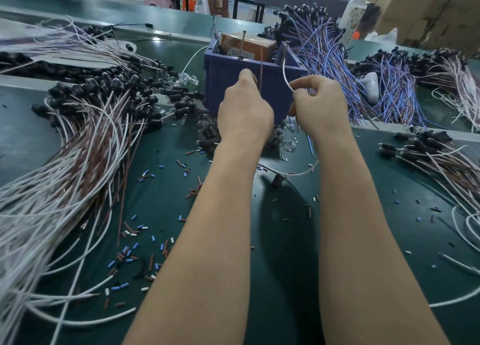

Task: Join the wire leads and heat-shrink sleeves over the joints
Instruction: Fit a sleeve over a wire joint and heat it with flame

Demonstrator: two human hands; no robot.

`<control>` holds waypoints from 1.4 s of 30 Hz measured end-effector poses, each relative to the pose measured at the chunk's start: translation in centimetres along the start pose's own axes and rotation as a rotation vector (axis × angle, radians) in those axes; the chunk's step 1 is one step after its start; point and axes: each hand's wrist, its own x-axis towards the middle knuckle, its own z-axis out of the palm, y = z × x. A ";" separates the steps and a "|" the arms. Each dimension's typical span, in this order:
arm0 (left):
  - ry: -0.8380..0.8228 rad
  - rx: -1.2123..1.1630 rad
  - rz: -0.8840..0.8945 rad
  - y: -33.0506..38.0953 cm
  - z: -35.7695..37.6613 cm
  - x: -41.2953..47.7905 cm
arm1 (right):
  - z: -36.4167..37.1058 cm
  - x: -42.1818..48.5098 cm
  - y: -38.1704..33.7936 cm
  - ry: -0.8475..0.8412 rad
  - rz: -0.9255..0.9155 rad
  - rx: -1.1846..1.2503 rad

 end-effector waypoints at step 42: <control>-0.009 -0.038 -0.008 -0.8 1.0 0.3 | 0.1 0.4 0.6 -0.027 0.026 -0.041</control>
